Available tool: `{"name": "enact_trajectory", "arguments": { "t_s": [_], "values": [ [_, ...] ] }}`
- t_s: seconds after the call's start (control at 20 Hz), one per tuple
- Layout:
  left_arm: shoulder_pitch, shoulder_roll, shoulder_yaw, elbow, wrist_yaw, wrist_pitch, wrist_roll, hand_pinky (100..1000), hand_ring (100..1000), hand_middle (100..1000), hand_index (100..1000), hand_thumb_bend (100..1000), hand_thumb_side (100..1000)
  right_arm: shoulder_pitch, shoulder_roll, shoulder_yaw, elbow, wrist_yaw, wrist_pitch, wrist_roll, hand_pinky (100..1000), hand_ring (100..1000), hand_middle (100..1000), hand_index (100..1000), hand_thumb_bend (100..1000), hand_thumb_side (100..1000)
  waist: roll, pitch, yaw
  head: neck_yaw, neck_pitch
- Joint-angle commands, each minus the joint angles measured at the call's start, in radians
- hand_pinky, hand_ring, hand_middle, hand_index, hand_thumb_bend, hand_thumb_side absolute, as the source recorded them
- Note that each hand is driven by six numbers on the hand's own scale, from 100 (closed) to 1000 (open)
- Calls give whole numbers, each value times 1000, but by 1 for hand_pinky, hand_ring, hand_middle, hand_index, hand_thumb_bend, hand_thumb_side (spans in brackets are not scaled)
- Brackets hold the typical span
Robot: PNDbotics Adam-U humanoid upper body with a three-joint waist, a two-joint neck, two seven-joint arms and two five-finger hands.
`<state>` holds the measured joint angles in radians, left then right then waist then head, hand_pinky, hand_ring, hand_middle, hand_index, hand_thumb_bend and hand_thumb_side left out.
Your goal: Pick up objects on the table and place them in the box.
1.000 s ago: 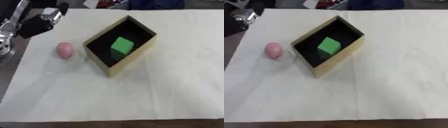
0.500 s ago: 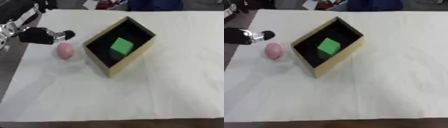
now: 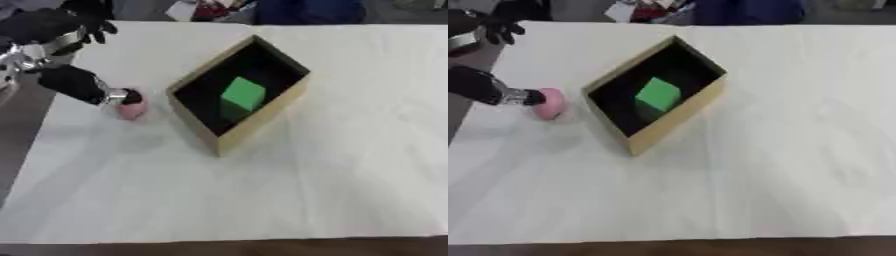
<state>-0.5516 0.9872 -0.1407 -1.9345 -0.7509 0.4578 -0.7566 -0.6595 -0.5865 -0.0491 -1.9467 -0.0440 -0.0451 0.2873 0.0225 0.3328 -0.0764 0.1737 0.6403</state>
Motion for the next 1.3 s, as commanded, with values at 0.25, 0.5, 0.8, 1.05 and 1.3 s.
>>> {"name": "enact_trajectory", "arguments": {
  "t_s": [0.25, 0.5, 0.8, 1.05, 1.3],
  "values": [
    [-30, 36, -23, 29, 18, 19, -76, 832, 836, 799, 992, 519, 568, -5, -18, -15, -19, 10, 7, 8, 955, 982, 648, 869, 100, 681, 2, -23, -3, 3, -9],
    [-50, 31, -47, 64, 24, -1, -116, 831, 840, 808, 1000, 444, 534, -5, -16, -16, -20, 15, 9, 13, 955, 982, 648, 869, 100, 689, 2, -22, -7, 6, -13],
    [-72, 21, -74, 112, 21, -22, -149, 831, 847, 816, 994, 430, 526, -4, -13, -15, -19, 19, 11, 19, 956, 983, 647, 869, 100, 712, 4, -17, -10, 8, -14],
    [-92, 9, -98, 179, 6, -41, -150, 834, 855, 823, 990, 423, 519, -5, -11, -16, -20, 20, 12, 21, 956, 984, 646, 868, 100, 721, 4, -13, -13, 9, -16],
    [-113, -5, -115, 250, -22, -58, -150, 833, 857, 824, 984, 404, 516, -5, -11, -15, -20, 21, 12, 24, 957, 984, 646, 868, 100, 732, 5, -7, -16, 12, -16]
  ]
}}
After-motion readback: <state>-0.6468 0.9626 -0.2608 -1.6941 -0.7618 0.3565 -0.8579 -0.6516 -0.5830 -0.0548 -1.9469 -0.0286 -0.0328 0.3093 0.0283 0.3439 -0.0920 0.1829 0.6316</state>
